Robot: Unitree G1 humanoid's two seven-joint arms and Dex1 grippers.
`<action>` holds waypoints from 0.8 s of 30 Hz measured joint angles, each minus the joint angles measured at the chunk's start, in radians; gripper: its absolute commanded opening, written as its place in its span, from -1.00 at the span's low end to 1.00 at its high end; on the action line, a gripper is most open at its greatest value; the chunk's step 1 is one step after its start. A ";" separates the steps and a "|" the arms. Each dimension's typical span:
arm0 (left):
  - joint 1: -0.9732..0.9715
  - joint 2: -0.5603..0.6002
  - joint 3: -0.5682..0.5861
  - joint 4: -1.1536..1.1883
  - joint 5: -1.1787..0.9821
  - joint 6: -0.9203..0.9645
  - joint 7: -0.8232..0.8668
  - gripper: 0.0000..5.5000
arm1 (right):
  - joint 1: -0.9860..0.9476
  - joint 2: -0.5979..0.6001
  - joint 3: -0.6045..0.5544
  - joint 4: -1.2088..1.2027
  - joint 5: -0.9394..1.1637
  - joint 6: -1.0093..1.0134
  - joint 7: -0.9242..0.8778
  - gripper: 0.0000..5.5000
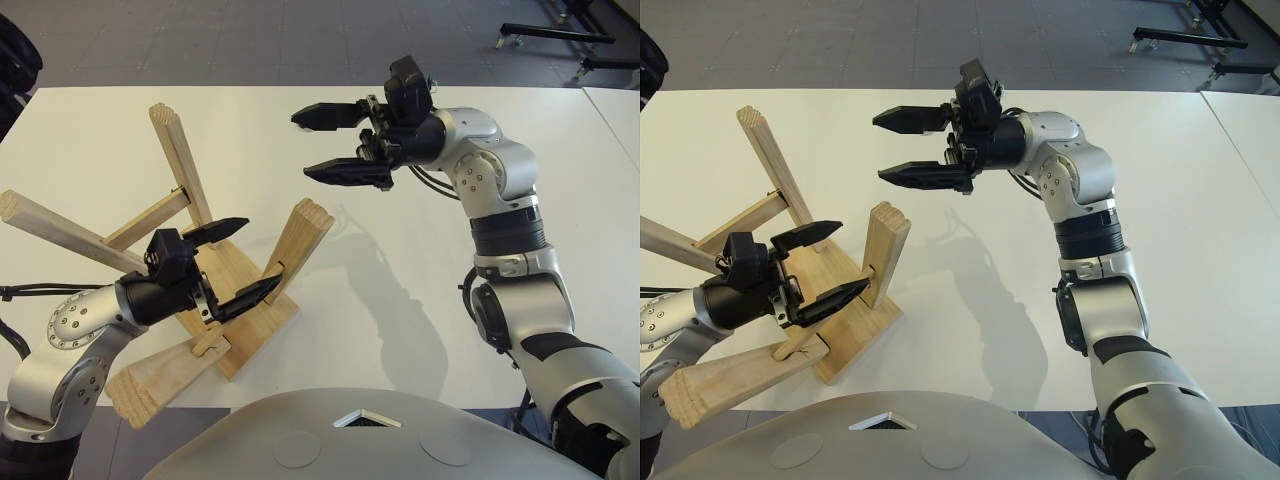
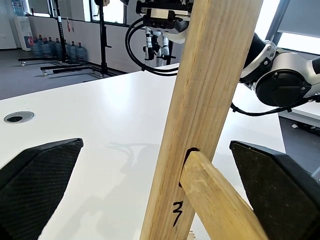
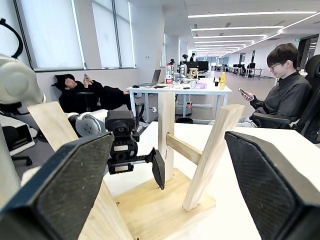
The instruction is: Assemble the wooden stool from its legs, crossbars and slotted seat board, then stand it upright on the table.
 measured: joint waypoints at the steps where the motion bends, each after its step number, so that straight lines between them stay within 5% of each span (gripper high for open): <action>1: 0.000 0.000 0.000 0.000 0.001 0.000 0.000 0.96 | 0.000 -0.006 0.004 0.009 -0.012 -0.011 0.005 0.49; 24: 0.010 -0.009 -0.002 0.005 0.014 -0.019 0.008 0.96 | 0.004 -0.056 0.078 -0.078 -0.038 0.028 0.141 0.49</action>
